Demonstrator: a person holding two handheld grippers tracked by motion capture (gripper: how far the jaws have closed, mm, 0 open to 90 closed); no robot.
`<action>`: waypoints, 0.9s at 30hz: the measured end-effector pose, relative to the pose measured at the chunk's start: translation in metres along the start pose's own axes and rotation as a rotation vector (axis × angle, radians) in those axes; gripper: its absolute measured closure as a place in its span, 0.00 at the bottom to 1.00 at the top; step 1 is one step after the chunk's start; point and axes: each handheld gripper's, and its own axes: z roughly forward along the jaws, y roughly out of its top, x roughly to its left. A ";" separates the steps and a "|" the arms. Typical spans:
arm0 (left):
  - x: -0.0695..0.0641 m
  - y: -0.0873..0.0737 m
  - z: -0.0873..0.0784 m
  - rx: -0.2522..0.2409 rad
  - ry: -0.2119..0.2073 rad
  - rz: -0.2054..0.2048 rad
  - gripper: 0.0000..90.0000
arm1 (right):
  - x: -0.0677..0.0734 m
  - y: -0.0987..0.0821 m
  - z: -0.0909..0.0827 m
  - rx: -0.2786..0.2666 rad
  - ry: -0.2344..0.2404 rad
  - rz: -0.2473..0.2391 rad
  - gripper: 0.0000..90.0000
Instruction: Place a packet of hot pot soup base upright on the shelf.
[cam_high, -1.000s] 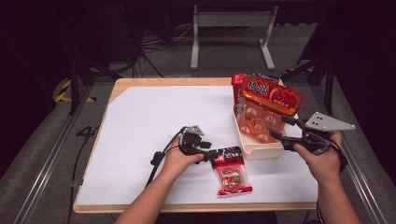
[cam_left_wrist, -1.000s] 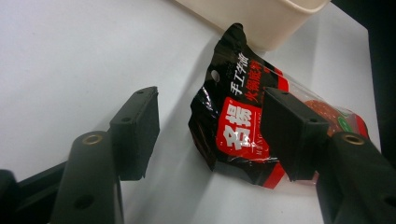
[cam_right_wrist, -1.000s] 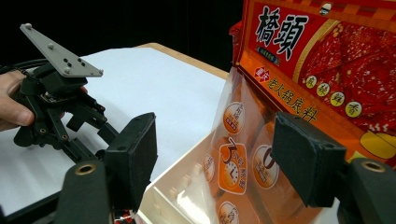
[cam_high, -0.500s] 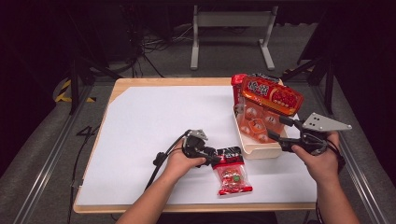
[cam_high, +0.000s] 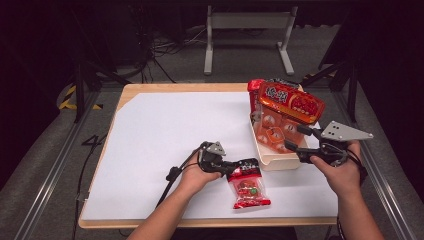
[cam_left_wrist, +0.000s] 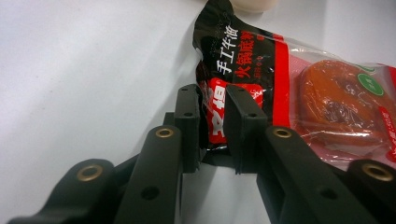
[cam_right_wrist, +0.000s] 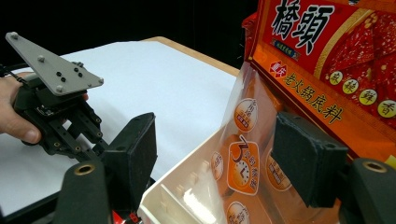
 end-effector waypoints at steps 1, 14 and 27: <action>0.000 0.000 0.000 0.000 0.000 0.000 0.86 | 0.000 0.000 0.000 0.000 0.001 0.000 0.35; -0.001 0.001 0.002 0.006 0.000 0.017 1.00 | 0.000 -0.002 0.003 0.004 0.017 0.004 0.35; -0.001 0.008 -0.022 -0.031 -0.047 -0.027 1.00 | -0.003 -0.001 -0.003 -0.011 0.005 0.017 0.37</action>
